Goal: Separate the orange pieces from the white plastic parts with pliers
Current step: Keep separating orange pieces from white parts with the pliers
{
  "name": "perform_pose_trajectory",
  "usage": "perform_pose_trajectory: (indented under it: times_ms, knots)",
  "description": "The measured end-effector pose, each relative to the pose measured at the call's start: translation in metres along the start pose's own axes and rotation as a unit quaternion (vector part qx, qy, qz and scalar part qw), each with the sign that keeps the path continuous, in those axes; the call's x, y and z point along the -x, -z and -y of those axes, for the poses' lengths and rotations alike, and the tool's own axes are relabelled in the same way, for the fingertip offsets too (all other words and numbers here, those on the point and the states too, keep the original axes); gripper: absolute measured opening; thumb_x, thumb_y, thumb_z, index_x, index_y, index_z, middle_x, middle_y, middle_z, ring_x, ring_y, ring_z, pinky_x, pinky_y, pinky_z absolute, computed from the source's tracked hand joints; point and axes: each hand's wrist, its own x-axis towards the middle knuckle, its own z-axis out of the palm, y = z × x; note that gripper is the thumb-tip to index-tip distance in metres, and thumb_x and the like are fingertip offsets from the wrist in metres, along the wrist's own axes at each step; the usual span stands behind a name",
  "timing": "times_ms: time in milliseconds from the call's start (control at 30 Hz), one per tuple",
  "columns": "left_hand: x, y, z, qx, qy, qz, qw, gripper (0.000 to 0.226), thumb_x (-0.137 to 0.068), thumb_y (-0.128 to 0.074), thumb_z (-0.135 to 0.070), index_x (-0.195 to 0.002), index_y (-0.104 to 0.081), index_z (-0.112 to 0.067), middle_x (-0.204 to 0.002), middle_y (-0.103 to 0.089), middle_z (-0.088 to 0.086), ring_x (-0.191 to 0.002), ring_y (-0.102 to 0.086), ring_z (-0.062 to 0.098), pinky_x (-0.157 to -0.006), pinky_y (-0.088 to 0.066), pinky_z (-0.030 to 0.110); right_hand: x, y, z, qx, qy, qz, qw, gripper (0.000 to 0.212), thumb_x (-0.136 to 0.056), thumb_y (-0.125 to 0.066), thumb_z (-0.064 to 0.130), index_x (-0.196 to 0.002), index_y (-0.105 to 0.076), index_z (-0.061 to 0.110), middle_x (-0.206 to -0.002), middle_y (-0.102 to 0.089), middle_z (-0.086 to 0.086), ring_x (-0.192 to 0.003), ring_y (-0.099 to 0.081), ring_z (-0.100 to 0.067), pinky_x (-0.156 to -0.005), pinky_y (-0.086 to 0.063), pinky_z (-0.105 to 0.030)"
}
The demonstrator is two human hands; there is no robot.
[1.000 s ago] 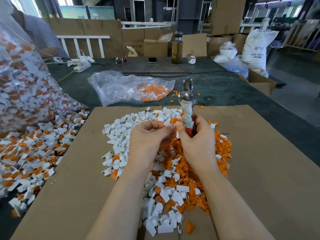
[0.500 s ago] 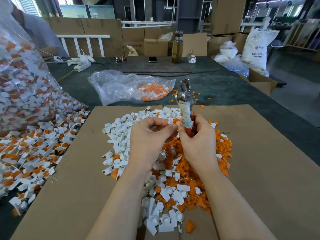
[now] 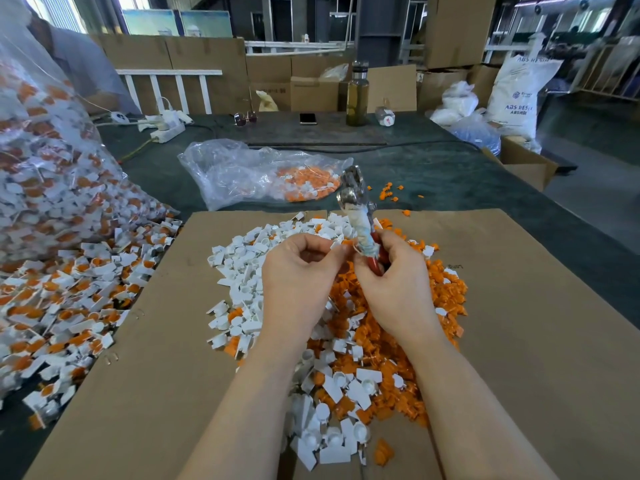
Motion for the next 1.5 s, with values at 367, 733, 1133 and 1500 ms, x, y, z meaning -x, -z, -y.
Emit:
perform_pose_trajectory:
  times_ms: [367, 733, 1133, 1500]
  knots:
    - [-0.008, 0.011, -0.001, 0.070, -0.044, -0.002, 0.997, 0.011, -0.091, -0.069, -0.010, -0.083, -0.063, -0.016, -0.074, -0.070, -0.002, -0.067, -0.070, 0.005, -0.063, -0.052, 0.012, -0.004, 0.025, 0.002, -0.033, -0.074, 0.148, 0.986, 0.011, -0.087, -0.066, 0.015, -0.097, -0.064, 0.017, -0.088, -0.065, -0.011, -0.081, -0.061, -0.025, -0.077, -0.050, -0.044]
    - [-0.015, 0.026, 0.004, 0.087, -0.097, 0.018, 0.991, 0.009, -0.095, -0.064, -0.007, -0.087, -0.063, -0.012, -0.070, -0.067, -0.011, -0.068, -0.067, 0.001, -0.066, -0.050, 0.011, -0.006, 0.035, 0.006, 0.062, -0.076, 0.284, 0.954, 0.032, -0.086, -0.068, 0.020, -0.117, -0.058, 0.018, -0.103, -0.065, 0.001, -0.094, -0.062, -0.019, -0.088, -0.050, -0.046]
    - [-0.018, 0.036, 0.006, 0.083, -0.108, 0.065, 0.989, 0.008, -0.094, -0.063, -0.006, -0.088, -0.064, -0.012, -0.071, -0.066, -0.010, -0.070, -0.066, 0.005, -0.070, -0.051, 0.015, -0.005, 0.027, 0.003, 0.076, -0.045, 0.292, 0.952, 0.021, -0.088, -0.065, 0.017, -0.108, -0.062, 0.022, -0.088, -0.060, 0.011, -0.078, -0.057, -0.003, -0.070, -0.046, -0.025]
    - [-0.020, 0.034, 0.010, 0.108, -0.098, 0.065, 0.987, 0.014, -0.095, -0.063, -0.005, -0.085, -0.065, -0.016, -0.070, -0.066, -0.011, -0.069, -0.064, 0.005, -0.069, -0.051, 0.016, -0.003, 0.021, 0.001, 0.112, -0.015, 0.270, 0.956, 0.017, -0.086, -0.056, 0.011, -0.086, -0.060, 0.027, -0.081, -0.066, 0.001, -0.071, -0.060, -0.016, -0.069, -0.051, -0.045]
